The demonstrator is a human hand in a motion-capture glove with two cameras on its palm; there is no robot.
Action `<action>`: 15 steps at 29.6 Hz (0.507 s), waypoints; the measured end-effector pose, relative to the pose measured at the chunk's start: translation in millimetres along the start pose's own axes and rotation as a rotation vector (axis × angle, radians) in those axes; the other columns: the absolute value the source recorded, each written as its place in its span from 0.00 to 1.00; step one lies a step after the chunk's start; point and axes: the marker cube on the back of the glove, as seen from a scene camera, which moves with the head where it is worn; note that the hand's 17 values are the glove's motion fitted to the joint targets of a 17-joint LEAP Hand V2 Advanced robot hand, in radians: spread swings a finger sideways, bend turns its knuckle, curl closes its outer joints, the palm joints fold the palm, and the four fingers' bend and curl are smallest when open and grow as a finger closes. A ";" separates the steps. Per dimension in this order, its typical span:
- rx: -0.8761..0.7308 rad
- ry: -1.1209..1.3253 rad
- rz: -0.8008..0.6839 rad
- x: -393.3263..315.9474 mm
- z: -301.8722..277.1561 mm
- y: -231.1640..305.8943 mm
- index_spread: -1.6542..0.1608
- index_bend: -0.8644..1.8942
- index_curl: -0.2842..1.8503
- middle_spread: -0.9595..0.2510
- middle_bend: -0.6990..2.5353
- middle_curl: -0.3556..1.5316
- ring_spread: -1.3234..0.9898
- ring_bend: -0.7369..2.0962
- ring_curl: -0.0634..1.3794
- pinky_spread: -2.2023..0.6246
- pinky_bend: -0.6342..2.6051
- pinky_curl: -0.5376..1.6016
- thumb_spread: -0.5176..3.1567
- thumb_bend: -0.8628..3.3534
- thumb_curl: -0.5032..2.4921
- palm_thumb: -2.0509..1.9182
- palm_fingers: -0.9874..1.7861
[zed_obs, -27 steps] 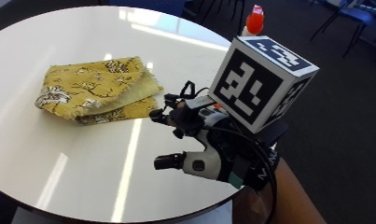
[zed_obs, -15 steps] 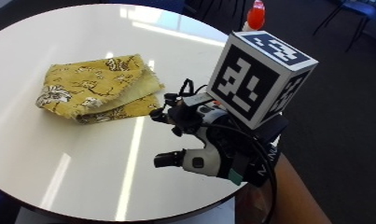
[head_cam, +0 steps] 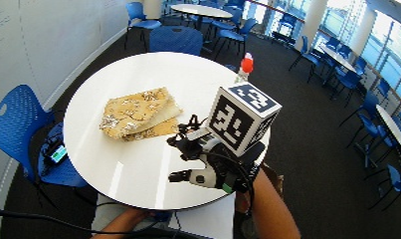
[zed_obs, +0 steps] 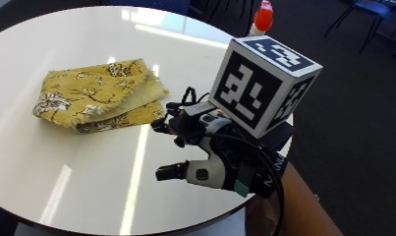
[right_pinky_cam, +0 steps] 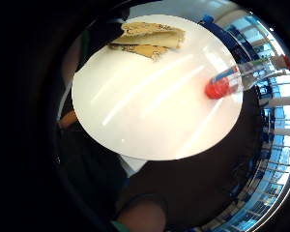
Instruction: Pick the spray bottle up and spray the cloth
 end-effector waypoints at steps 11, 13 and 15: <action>0.049 0.022 0.016 4.1 -3.3 -3.2 0.67 0.42 0.29 0.71 0.27 0.32 0.56 0.34 0.20 0.85 0.25 0.36 0.43 0.20 0.24 0.59 0.53; 0.092 0.036 0.033 9.5 -6.1 -6.0 0.67 0.42 0.29 0.71 0.27 0.33 0.56 0.34 0.20 0.85 0.25 0.36 0.43 0.20 0.24 0.59 0.53; 0.150 0.028 0.053 16.8 -10.8 -9.6 0.67 0.41 0.29 0.71 0.27 0.33 0.56 0.34 0.21 0.85 0.25 0.36 0.43 0.20 0.24 0.59 0.54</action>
